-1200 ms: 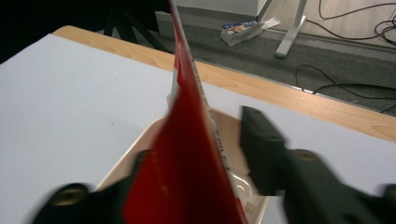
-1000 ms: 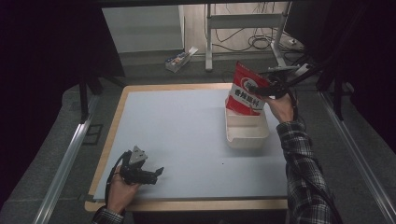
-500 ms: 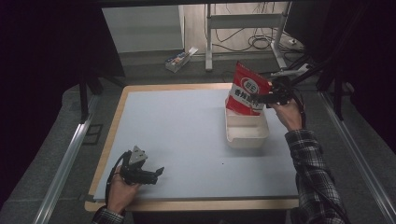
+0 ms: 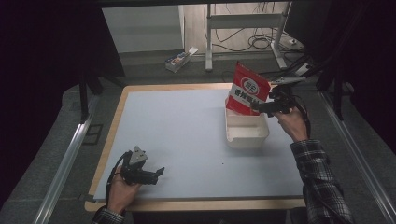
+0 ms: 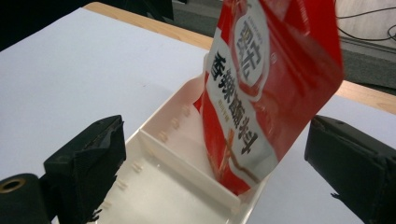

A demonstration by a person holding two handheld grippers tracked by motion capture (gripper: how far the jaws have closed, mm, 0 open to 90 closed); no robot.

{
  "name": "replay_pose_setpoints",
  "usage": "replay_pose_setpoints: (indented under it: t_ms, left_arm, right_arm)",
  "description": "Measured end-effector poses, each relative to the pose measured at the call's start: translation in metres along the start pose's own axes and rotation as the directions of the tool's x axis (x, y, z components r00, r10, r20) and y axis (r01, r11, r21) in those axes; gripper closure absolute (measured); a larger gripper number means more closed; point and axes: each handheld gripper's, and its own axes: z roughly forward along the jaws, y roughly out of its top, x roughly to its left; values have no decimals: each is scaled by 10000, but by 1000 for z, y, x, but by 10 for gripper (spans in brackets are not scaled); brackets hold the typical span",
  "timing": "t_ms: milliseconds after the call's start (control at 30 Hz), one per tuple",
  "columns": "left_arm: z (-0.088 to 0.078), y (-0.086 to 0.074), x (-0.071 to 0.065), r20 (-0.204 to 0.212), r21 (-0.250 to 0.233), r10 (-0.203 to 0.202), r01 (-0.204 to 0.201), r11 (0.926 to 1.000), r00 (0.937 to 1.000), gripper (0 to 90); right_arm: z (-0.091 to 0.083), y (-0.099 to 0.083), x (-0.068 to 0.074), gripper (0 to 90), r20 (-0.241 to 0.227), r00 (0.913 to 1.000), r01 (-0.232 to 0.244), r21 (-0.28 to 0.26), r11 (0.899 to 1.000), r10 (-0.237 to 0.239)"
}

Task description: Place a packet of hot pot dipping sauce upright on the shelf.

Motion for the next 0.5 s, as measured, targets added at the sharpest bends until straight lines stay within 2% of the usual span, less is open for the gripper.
replay_pose_setpoints:
  t_ms: [500]
  left_arm:
    - [0, 1, -1, 133, -69, 10, -9, 10000, 9999, 17]
  right_arm:
    - [-20, -22, 21, 48, -132, 9990, 420, 65, 9991, -419]
